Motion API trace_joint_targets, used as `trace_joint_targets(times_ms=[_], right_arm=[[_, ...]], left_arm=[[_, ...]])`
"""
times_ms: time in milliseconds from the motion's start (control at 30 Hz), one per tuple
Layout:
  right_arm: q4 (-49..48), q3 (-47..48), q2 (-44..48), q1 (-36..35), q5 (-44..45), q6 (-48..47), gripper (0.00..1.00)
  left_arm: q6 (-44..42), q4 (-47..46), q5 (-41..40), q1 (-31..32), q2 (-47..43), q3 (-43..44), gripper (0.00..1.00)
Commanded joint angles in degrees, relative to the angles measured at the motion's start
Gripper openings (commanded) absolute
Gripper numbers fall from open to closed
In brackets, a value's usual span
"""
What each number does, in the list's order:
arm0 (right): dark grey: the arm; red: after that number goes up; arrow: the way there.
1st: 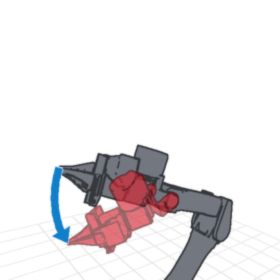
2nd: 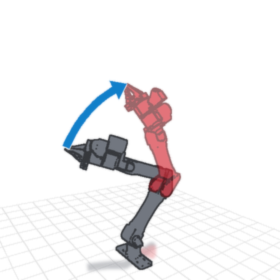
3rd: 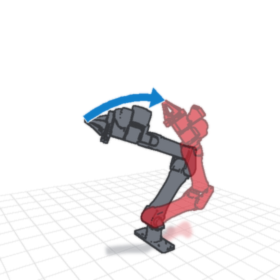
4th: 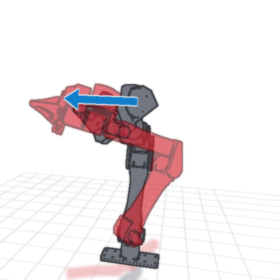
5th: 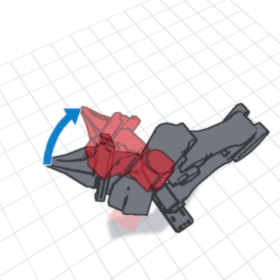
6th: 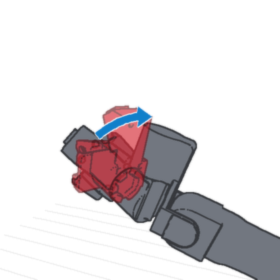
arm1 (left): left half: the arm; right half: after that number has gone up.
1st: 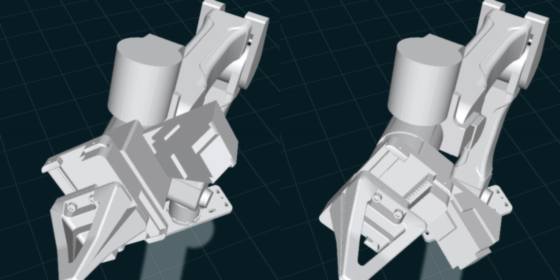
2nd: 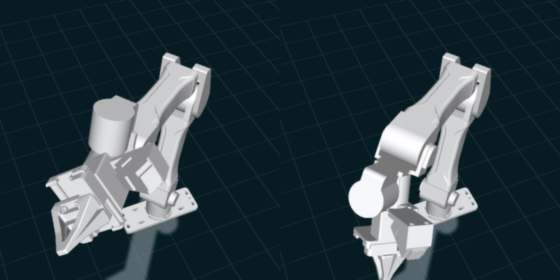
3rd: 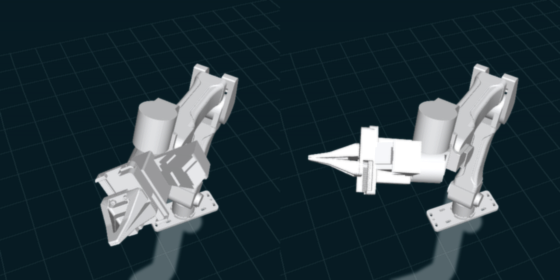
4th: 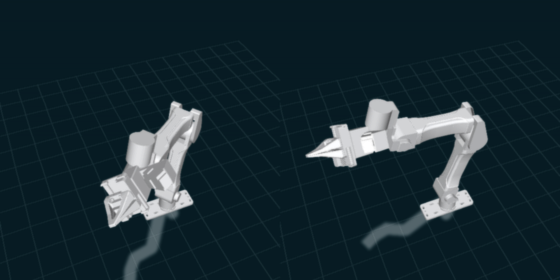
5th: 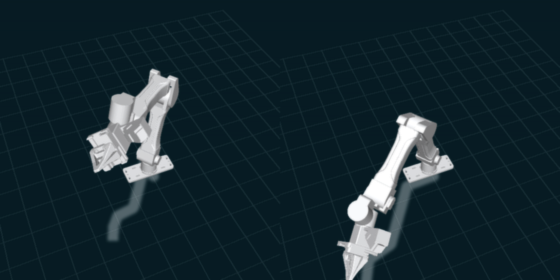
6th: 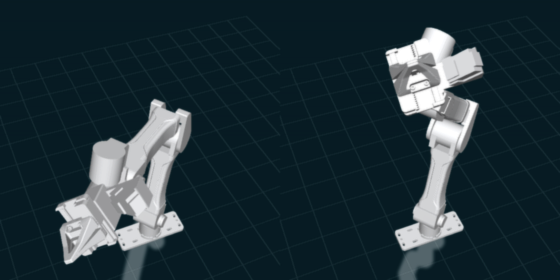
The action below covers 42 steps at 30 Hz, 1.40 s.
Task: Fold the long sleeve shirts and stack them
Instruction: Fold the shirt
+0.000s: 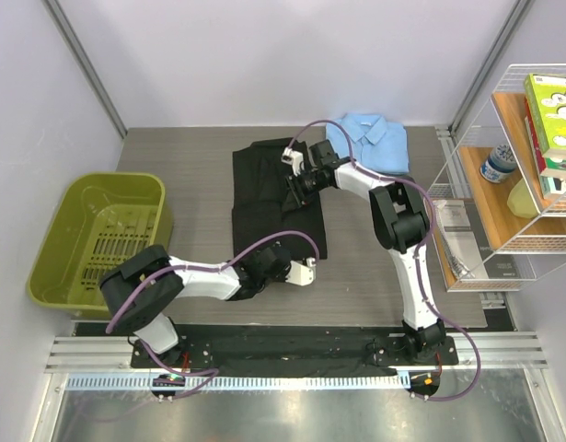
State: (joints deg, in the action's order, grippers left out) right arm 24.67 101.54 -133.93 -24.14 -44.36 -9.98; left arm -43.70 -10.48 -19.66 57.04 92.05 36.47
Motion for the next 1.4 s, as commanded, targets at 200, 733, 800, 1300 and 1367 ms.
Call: trace_joint_targets(times_ms=[200, 733, 800, 1300, 1367], right_arm=[[10.29, -1.09, 9.03, -0.38, -0.11, -0.66, 0.45], [11.37, 20.63, -1.15, 3.75, 4.98, -1.54, 0.61], [11.11, 19.67, -1.77, 3.75, 4.72, -2.41, 0.59], [13.92, 0.33, 3.5, 1.91, -4.59, -9.18, 0.4], [14.18, 0.24, 3.59, 1.9, -4.95, -9.36, 0.39]], left_arm=[[7.74, 29.25, 17.17, 0.27, -11.71, 7.47, 0.0], [10.93, 80.42, 52.08, -2.72, -8.83, 39.36, 0.0], [9.6, 85.77, 53.41, -3.5, -3.74, 45.51, 0.0], [-2.52, 97.31, 52.09, -13.79, 19.47, 72.41, 0.09], [-4.02, 98.54, 52.18, -15.37, 22.98, 76.44, 0.11]])
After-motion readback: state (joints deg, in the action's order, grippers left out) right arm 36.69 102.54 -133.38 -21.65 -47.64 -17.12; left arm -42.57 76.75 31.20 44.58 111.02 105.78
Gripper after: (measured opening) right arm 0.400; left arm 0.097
